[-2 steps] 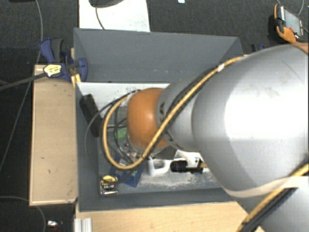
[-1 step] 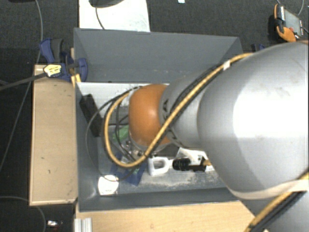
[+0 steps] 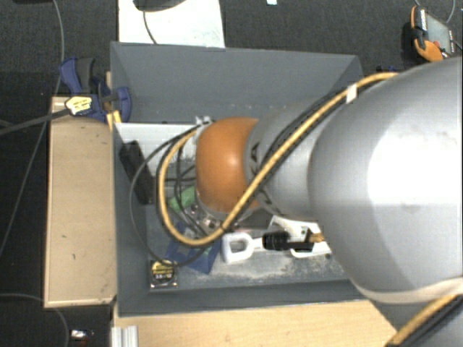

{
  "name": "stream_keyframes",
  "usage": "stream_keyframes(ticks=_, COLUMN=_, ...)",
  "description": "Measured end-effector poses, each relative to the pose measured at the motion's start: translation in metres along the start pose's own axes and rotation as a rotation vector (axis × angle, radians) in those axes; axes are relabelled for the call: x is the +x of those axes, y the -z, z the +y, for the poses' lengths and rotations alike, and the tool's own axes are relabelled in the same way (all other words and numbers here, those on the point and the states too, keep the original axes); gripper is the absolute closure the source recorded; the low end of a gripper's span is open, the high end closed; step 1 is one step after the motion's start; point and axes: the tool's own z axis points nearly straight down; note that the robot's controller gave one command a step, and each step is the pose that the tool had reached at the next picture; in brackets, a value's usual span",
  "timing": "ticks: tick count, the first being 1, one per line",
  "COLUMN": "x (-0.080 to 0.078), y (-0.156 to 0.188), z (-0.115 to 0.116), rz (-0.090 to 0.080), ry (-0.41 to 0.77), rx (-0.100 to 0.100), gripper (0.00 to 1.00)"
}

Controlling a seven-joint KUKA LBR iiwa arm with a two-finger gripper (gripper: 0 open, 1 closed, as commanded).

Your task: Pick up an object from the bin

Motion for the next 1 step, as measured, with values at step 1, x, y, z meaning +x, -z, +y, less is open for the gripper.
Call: stream_keyframes(ticks=1, x=-0.0008, y=0.0159, z=0.0005, rz=-0.002, ry=0.001, rx=-0.003, gripper=1.00)
